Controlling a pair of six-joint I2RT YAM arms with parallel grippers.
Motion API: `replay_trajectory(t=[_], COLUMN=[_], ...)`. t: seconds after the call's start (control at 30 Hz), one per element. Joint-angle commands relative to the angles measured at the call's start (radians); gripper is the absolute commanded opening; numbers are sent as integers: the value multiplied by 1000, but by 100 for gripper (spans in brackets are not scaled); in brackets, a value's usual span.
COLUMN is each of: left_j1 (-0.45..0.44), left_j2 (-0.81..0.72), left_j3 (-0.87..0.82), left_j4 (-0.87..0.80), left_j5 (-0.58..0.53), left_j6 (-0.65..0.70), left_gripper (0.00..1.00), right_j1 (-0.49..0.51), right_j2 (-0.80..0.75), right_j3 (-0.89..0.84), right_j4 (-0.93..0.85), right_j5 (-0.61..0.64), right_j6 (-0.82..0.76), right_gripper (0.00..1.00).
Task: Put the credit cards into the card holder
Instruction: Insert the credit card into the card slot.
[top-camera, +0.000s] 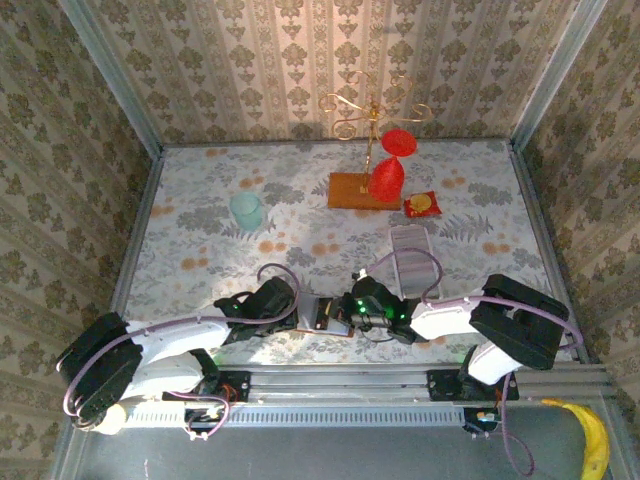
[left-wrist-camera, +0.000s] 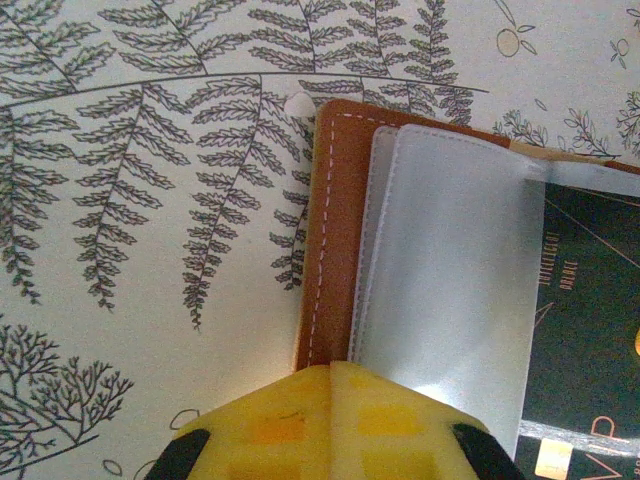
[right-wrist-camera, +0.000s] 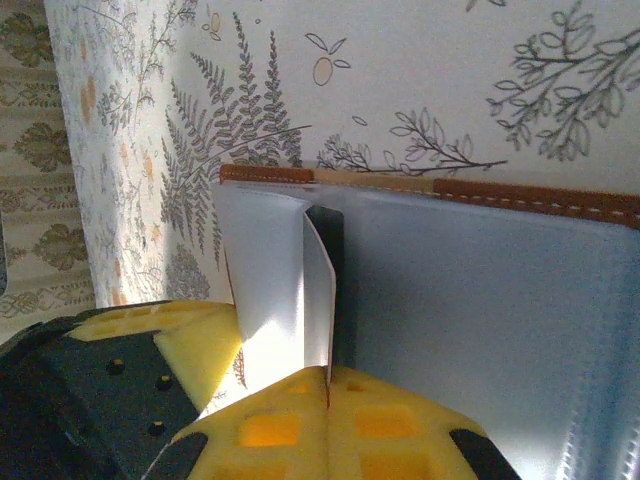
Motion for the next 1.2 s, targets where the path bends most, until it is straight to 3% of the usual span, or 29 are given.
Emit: replay_trajectory(t=[0.0,0.27,0.43,0.67,0.87,1.17], left_j1=[0,0,-12,-31,-34,-57], left_j2=[19,-4,25,104,84,58], left_j3=[-3,-15,-36,-6,-12,-43], left_j4=[-35,-41,42,54,40,77], left_j5=[-14,-22,15,27,15,26], left_j6=[-3,-8,-23,-19,-26,-61], left_gripper=[0,0,0,0,0,0], right_j1=[14,14,17,23,25,25], right_j2=[22,1,26,74,70,105], right_j3=[26,44,69,97,138,197], right_j4=[-29,-133,-153,-135,-214,-241], right_j5=[-18,37,36,26,61,77], right_j6=[-25,-46,-61,-60,-84,-86], right_gripper=[0,15,1,3,9,9])
